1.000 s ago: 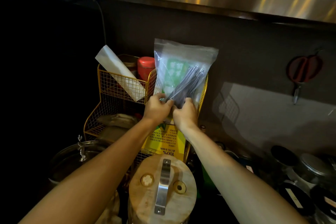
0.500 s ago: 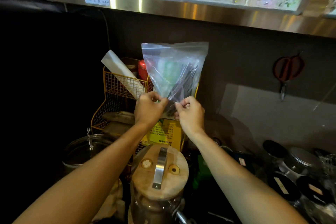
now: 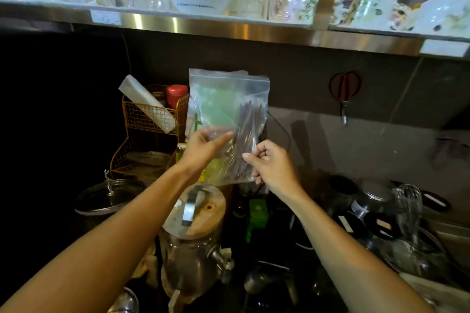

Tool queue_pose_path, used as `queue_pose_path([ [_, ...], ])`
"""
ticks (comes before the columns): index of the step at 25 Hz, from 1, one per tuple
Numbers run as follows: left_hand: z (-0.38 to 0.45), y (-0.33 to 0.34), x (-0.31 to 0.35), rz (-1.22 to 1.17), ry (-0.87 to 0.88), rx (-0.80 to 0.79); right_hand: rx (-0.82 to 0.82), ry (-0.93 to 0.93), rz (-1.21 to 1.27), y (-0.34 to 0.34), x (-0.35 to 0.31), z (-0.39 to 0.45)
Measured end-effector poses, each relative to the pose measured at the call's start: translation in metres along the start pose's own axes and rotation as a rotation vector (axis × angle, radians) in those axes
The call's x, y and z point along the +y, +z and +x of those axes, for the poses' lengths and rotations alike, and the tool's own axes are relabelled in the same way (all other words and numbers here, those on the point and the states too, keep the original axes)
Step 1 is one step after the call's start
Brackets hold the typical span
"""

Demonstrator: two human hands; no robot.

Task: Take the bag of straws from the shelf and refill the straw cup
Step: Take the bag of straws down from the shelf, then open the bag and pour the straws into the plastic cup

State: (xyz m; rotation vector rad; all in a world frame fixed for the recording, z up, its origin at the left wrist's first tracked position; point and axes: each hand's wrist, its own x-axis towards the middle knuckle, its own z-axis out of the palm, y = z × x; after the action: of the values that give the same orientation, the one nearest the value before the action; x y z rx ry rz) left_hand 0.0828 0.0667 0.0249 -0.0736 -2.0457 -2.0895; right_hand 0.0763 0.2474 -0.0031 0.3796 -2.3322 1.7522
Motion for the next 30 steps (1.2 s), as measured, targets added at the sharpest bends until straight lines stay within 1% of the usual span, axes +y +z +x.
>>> queue_pose_path([
  [3,-0.023,0.031,-0.004,-0.064,0.007,-0.038,0.01,-0.006,-0.002,-0.039,0.009,-0.031],
  [6,-0.052,0.071,-0.015,-0.039,-0.013,-0.116,0.117,0.048,-0.009,-0.082,0.023,-0.069],
  [9,-0.079,0.108,-0.031,-0.038,-0.027,-0.21,0.232,0.199,0.168,-0.121,0.039,-0.099],
  [11,-0.095,0.132,-0.046,-0.059,-0.038,-0.284,0.245,0.274,0.23,-0.149,0.052,-0.121],
  [15,-0.127,0.168,-0.069,-0.098,-0.051,-0.398,0.217,0.258,0.191,-0.202,0.076,-0.166],
  [18,-0.151,0.188,-0.092,-0.115,-0.071,-0.426,0.217,0.311,0.171,-0.232,0.098,-0.203],
  [20,-0.169,0.202,-0.112,-0.104,-0.12,-0.411,0.214,0.345,0.154,-0.245,0.117,-0.229],
  [26,-0.22,0.225,-0.177,-0.019,-0.257,-0.379,0.207,0.41,0.1,-0.255,0.18,-0.289],
  [30,-0.242,0.228,-0.204,0.037,-0.292,-0.373,0.175,0.452,0.098,-0.255,0.21,-0.315],
])
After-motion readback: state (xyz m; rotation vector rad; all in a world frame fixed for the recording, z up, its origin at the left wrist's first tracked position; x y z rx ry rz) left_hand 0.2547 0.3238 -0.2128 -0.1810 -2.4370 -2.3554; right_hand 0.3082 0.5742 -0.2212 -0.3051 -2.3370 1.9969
